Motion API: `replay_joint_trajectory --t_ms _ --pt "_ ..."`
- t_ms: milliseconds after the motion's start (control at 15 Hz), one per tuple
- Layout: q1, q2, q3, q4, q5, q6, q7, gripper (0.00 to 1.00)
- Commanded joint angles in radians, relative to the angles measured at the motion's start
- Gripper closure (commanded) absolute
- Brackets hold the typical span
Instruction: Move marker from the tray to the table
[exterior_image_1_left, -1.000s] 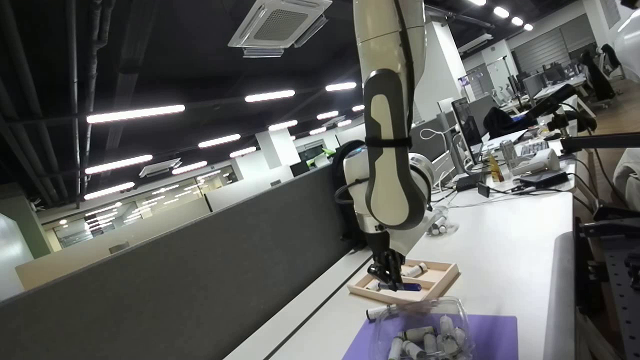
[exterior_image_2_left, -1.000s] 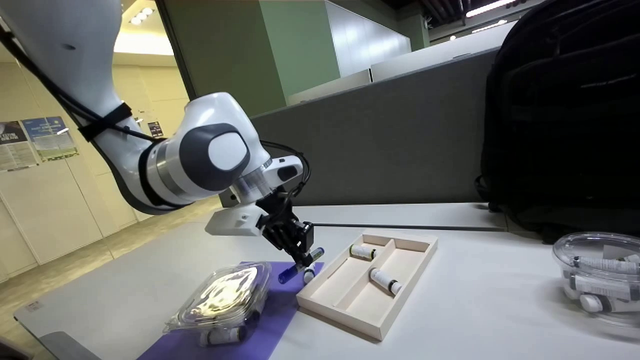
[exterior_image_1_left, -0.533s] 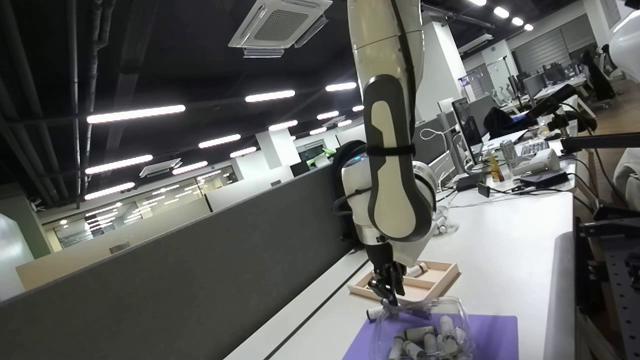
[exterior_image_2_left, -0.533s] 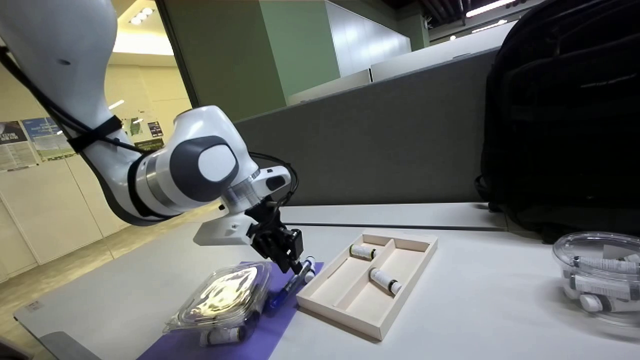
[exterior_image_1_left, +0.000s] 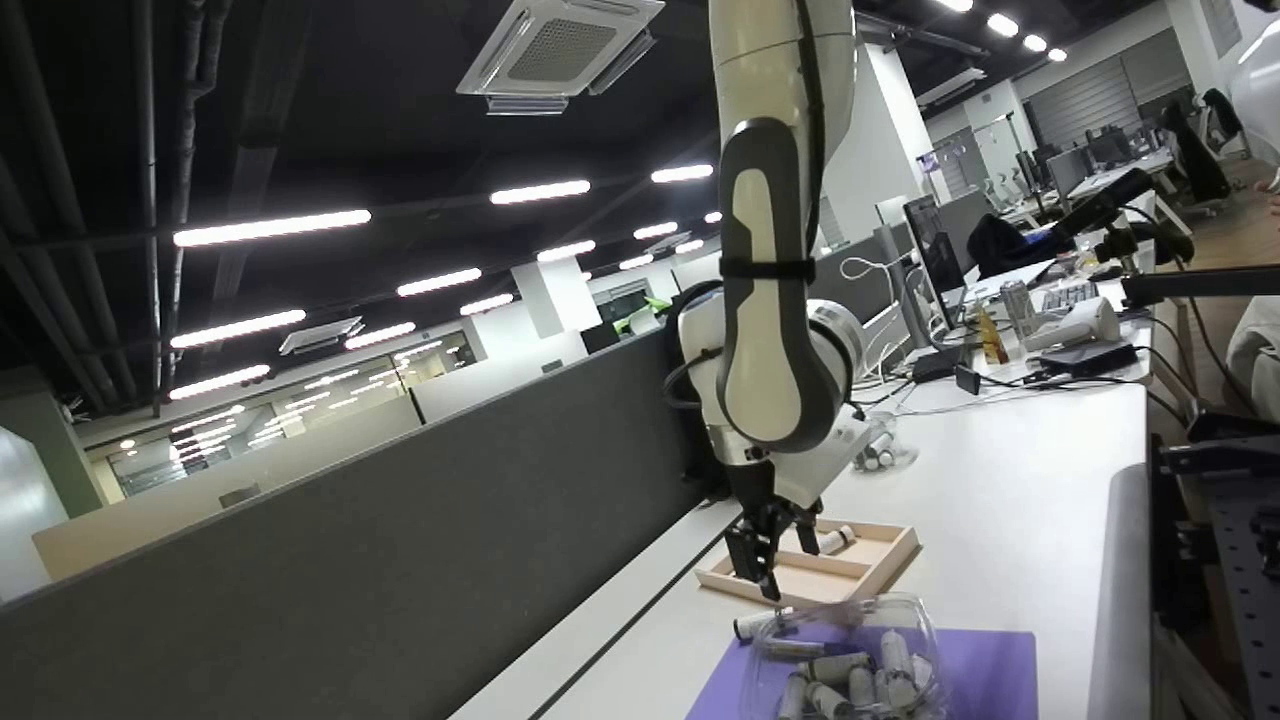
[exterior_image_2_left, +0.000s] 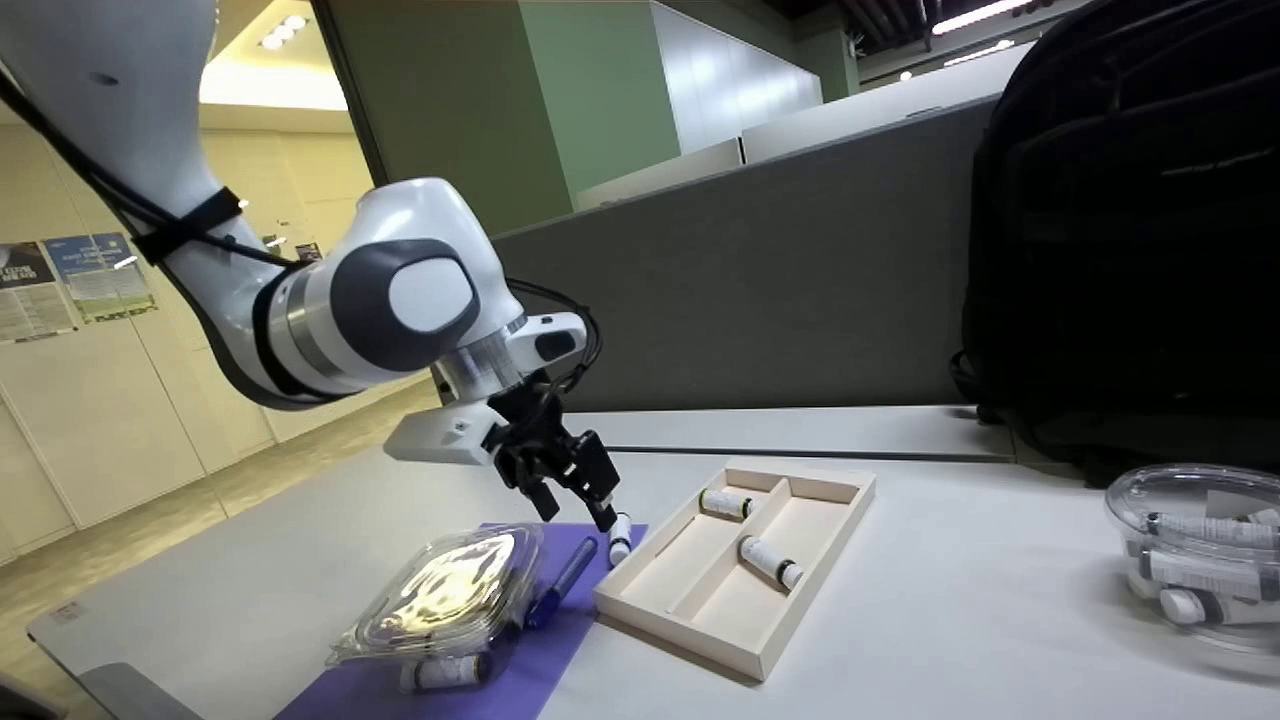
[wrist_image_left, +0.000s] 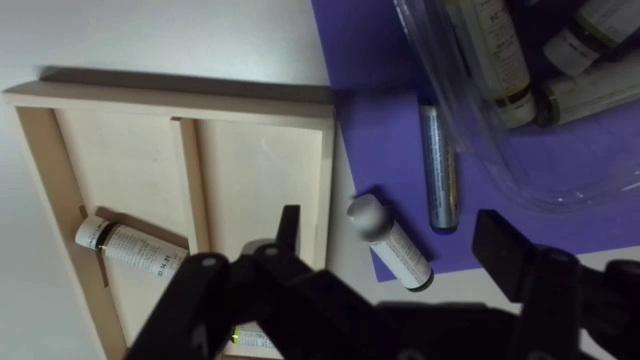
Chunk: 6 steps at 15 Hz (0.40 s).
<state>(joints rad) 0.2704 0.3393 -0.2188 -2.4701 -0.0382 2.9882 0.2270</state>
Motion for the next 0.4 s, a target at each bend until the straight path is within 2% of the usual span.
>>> replay_joint_trajectory --t_ms 0,333 --pt "-0.055 -0.163 0.014 -0.06 -0.013 -0.127 0.013 0.0" --pt "-0.144 -0.299 0.035 -0.083 -0.068 -0.25 0.054 0.0"
